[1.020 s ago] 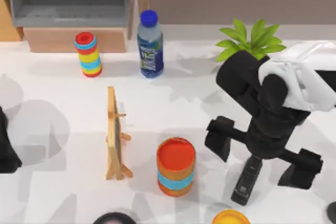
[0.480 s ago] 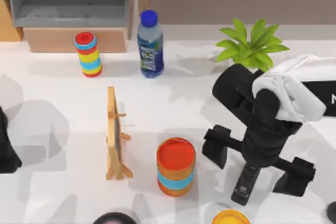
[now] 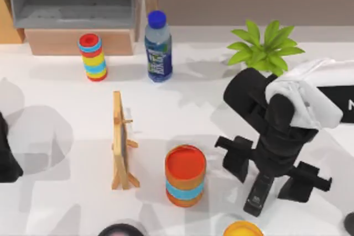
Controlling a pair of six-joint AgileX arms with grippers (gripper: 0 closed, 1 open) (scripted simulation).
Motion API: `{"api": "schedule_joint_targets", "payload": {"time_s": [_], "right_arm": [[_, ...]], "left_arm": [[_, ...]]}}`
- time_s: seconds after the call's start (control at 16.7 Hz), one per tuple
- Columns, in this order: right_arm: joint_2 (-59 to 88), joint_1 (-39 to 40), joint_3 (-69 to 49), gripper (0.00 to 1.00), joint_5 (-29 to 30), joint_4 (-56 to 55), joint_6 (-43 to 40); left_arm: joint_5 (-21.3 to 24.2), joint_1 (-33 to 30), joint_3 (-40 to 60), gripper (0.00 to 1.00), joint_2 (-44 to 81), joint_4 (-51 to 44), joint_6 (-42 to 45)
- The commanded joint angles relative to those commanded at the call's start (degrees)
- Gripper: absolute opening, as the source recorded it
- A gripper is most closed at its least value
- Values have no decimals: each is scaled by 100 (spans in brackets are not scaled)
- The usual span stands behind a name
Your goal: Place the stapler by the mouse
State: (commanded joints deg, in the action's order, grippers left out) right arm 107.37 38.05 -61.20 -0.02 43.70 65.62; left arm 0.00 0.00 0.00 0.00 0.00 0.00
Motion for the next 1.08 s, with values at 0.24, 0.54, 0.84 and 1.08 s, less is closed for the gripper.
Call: {"api": "schedule_joint_targets", "payload": {"time_s": [0.24, 0.54, 0.84, 1.08], "right_arm": [[0, 0, 0, 17, 0, 0, 0], [0, 0, 0, 0, 0, 0, 0], [0, 0, 0, 0, 0, 0, 0], [-162, -156, -43, 0, 139, -144, 165]], "left_arm": [[0, 0, 0, 100, 0, 0, 0], [0, 0, 0, 100, 0, 0, 0], [0, 0, 0, 100, 0, 0, 0], [0, 0, 0, 100, 0, 0, 0]]}}
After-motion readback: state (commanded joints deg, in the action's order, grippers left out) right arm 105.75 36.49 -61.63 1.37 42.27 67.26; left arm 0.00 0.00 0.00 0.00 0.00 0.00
